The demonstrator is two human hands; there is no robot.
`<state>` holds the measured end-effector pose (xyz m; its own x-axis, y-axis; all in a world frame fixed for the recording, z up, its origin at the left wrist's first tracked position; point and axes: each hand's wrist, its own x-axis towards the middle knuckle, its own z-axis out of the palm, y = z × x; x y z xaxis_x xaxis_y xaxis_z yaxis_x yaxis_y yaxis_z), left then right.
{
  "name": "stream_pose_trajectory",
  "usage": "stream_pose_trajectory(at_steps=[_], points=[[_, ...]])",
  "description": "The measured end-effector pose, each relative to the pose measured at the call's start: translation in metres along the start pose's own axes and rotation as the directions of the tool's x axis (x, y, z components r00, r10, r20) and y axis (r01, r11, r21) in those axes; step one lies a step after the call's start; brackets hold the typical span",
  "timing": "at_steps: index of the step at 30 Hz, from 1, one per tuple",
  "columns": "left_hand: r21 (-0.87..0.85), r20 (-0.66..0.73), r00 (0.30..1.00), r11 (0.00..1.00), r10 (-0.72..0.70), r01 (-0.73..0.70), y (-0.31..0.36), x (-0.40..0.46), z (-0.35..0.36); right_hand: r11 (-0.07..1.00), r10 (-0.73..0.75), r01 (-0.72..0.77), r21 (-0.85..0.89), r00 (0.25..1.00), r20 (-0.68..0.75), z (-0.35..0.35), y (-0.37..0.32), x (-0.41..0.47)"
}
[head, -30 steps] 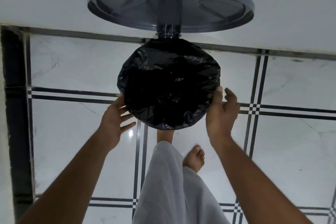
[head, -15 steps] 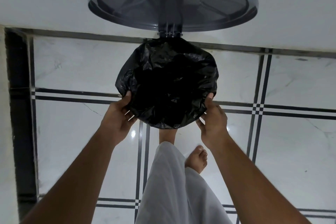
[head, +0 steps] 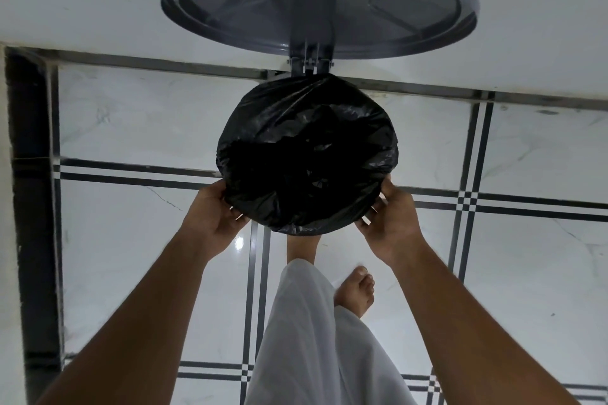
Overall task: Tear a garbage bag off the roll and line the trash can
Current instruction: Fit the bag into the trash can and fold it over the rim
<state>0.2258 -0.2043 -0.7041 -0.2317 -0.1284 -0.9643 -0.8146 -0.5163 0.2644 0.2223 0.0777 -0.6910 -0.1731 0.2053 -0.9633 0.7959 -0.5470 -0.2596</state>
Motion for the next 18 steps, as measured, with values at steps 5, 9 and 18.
stream_pose_trajectory(at_steps=[5,9,18], points=[[0.267,-0.268,0.949,0.959,0.164,-0.09,0.016,0.006,0.001,0.947,-0.321,0.285,-0.148,0.859,-0.398,0.004,-0.017,0.0],[0.265,-0.288,0.899,0.929,0.33,-0.257,0.039,-0.004,0.013,0.797,-0.586,0.526,-0.297,0.792,-0.168,0.031,-0.032,-0.016],[0.555,-0.082,0.926,0.788,0.37,-0.265,0.068,0.012,0.051,0.699,-0.579,0.458,-0.549,0.813,-0.059,0.064,-0.043,0.02]])
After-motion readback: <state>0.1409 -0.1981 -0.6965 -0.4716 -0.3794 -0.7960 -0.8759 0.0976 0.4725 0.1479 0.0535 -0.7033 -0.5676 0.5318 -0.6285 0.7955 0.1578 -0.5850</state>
